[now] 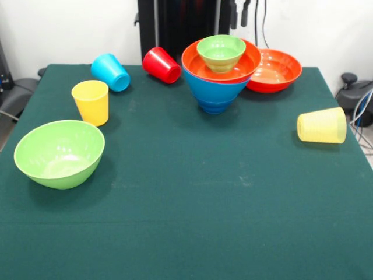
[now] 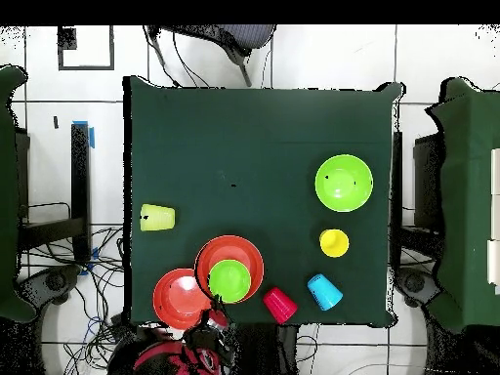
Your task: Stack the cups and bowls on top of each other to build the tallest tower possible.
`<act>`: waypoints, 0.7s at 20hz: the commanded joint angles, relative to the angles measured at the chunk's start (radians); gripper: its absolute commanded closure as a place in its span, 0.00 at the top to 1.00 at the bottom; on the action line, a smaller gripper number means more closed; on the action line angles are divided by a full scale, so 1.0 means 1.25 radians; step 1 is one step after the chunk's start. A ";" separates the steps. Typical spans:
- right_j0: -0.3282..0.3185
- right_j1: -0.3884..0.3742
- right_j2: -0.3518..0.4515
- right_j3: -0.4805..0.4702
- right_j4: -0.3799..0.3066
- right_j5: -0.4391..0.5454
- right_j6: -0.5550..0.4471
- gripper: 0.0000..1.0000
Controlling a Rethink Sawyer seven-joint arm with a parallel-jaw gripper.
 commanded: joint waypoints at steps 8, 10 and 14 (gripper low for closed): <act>-0.185 -0.044 0.208 0.058 0.174 -0.042 -0.356 1.00; -0.238 -0.048 0.239 0.071 0.208 -0.022 -0.417 1.00; -0.366 -0.075 0.347 0.103 0.287 -0.027 -0.502 1.00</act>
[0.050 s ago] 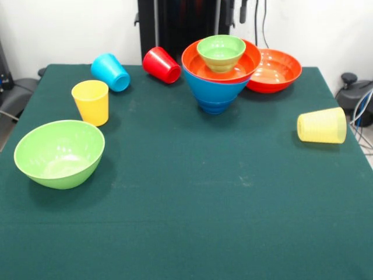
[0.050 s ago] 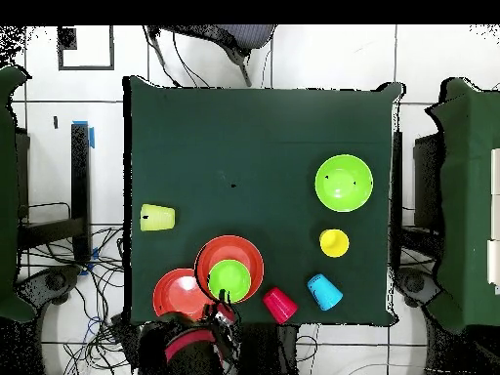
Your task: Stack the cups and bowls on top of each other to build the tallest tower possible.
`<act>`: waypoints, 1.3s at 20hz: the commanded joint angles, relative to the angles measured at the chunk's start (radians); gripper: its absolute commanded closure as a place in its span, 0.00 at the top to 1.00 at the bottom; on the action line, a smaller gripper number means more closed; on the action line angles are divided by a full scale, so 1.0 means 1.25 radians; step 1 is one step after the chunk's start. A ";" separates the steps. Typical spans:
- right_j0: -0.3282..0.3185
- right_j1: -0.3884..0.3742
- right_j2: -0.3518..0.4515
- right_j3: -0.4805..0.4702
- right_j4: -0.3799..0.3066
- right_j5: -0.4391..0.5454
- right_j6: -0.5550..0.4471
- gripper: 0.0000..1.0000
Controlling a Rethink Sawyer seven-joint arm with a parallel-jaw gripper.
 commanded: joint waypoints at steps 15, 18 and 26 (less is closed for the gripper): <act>-0.641 0.085 0.525 -0.063 0.472 0.161 -0.901 1.00; -0.656 0.106 0.510 -0.099 0.474 0.189 -0.936 1.00; -0.595 0.212 0.336 -0.245 0.331 0.288 -1.013 1.00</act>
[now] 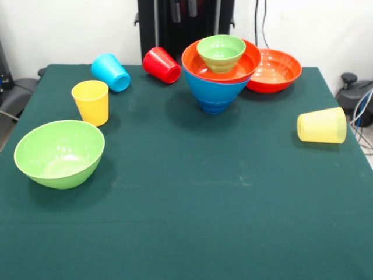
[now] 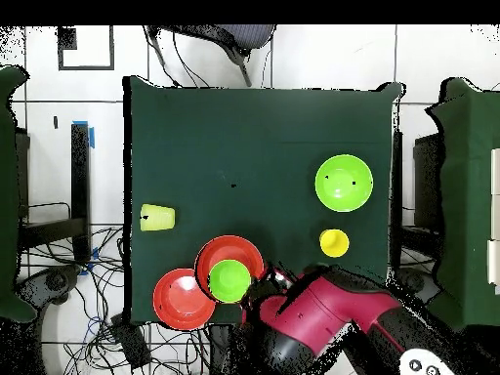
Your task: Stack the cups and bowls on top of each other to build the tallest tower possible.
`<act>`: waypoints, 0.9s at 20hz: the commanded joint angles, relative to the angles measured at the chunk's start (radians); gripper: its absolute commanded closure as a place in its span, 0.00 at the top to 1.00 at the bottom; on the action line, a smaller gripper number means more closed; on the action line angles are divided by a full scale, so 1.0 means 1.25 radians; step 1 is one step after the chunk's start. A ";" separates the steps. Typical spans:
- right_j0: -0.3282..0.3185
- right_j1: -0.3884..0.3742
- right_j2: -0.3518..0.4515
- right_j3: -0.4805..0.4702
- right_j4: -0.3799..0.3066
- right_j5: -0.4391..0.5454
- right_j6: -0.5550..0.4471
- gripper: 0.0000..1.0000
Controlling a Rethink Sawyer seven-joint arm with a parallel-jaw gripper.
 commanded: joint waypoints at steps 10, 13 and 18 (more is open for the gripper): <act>0.107 0.214 -0.179 -0.285 -0.159 0.238 -0.272 1.00; 0.130 0.215 -0.210 -0.311 -0.202 0.230 -0.223 1.00; 0.156 0.233 -0.264 -0.369 -0.271 0.240 -0.224 1.00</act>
